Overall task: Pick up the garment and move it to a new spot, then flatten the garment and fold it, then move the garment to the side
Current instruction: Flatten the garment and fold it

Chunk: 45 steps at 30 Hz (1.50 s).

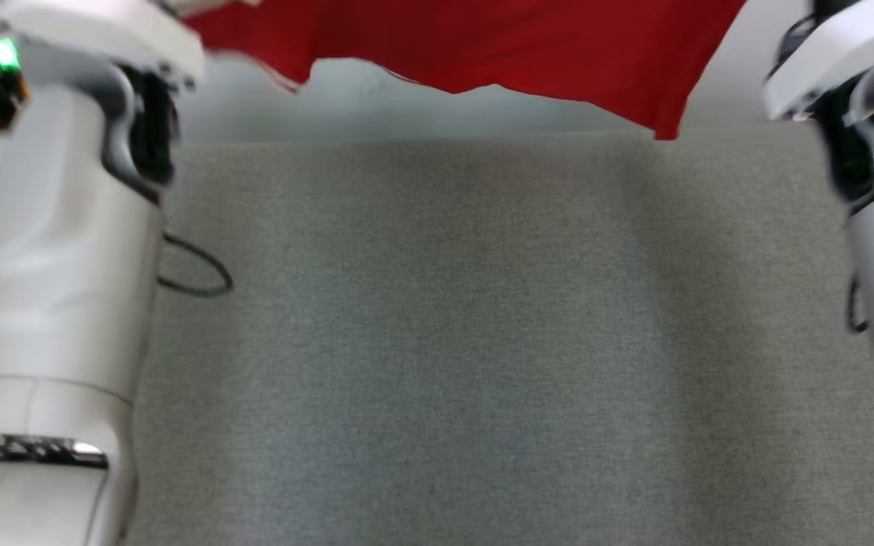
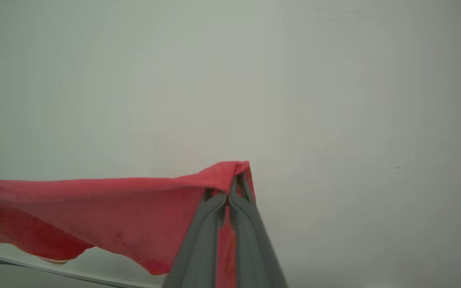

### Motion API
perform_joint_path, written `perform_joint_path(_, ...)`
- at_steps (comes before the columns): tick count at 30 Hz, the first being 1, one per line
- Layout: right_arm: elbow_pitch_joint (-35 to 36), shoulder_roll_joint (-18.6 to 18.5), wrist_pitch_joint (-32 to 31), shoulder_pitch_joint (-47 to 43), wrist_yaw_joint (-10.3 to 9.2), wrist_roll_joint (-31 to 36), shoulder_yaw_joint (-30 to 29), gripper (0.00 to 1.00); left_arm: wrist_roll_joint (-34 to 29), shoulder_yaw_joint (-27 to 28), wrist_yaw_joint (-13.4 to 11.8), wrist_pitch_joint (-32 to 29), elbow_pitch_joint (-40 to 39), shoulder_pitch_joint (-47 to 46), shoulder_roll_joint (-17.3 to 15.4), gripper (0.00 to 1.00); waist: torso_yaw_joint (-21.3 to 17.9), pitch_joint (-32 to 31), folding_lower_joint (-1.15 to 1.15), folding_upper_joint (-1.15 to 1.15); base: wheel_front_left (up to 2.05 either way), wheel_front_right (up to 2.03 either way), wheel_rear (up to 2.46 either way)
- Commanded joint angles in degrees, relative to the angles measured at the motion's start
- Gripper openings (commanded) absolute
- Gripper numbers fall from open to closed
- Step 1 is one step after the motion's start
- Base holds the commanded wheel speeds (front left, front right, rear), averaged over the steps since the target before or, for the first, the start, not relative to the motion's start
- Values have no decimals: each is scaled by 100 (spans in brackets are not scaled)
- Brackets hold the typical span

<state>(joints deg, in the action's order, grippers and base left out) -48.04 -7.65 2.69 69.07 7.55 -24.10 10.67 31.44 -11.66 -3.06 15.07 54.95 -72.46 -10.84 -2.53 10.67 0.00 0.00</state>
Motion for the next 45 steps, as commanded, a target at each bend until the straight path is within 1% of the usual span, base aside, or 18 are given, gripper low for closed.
perform_joint_path(1, -253, 65, 87, -120, -14, -94, 63, 0, 55, 71, -33, 7, 154, 204, 58, 0, 35, 76, 0, 0, 0, 0, 0)
perform_joint_path(5, -1045, 259, 191, -498, -14, -323, 416, 0, 106, 237, -80, 7, 648, 750, 287, 0, 92, 309, 0, 0, 0, 0, 0)
perform_joint_path(9, -1452, 365, 270, -1000, -13, -678, 777, 0, 87, 346, 12, 6, 980, 1341, 424, 0, 121, 514, 0, 0, 0, 0, 0)
perform_joint_path(11, -1492, 391, 351, -1300, -14, -908, 950, 0, 125, 432, 90, 6, 1062, 1612, 495, 0, 135, 563, 0, 0, 0, 0, 0)
perform_joint_path(14, -1365, 386, 564, -1717, -13, -1240, 1177, 0, 91, 547, 266, 7, 942, 1942, 502, 0, 147, 600, 0, 0, 0, 0, 0)
perform_joint_path(18, -1055, 226, 871, -2305, -13, -1667, 1471, 0, 84, 926, 410, 7, 438, 2555, 465, 0, 122, 516, 0, 0, 0, 0, 0)
perform_joint_path(20, -824, 140, 988, -2615, -13, -1880, 1623, 0, 39, 1192, 466, 7, 10, 2926, 484, 0, 104, 430, 0, 0, 0, 0, 0)
perform_joint_path(24, -193, -190, 1170, -3213, -14, -2170, 1866, 0, -200, 1583, 532, 8, -991, 3822, 548, 0, 69, 244, 0, 0, 0, 0, 0)
perform_joint_path(26, 261, -421, 1215, -3511, -14, -2195, 1959, 0, -400, 1673, 586, 8, -1599, 4304, 586, 0, 40, 159, 0, 0, 0, 0, 0)
perform_joint_path(28, 723, -679, 1245, -3886, -14, -2152, 1923, 0, -577, 1704, 641, 8, -2283, 4801, 630, 0, 44, 85, 0, 0, 0, 0, 0)
perform_joint_path(29, 723, -679, 1245, -3886, -14, -2152, 1923, 0, -577, 1704, 641, 8, -2283, 4801, 630, 0, 44, 85, 0, 0, 0, 0, 0)
perform_joint_path(33, 1628, -1058, 1248, -4745, -15, -1949, 1511, 0, -818, 1590, 567, 8, -3527, 5878, 687, 0, 72, -82, 0, 0, 0, 0, 0)
perform_joint_path(35, 1968, -1202, 1233, -5216, -15, -1886, 1289, 0, -828, 1496, 464, -63, -4255, 6352, 710, 0, 95, -155, 0, 0, 0, 0, 0)
perform_joint_path(38, 2432, -1360, 911, -5824, -15, -1672, 932, 0, -797, 1281, 277, -391, -5296, 7047, 739, 0, 145, -246, 0, 0, 0, 0, 0)
perform_joint_path(42, 3211, -1305, 220, -6670, -15, -1306, 302, 0, -814, 1104, 10, -891, -6458, 7763, 744, 0, 177, -354, 0, 0, 0, 0, 0)
perform_joint_path(45, 3975, -1103, -440, -7196, -15, -933, -234, 0, -839, 1069, -161, -1277, -7079, 8135, 708, 0, 172, -383, 0, 0, 0, 0, 0)
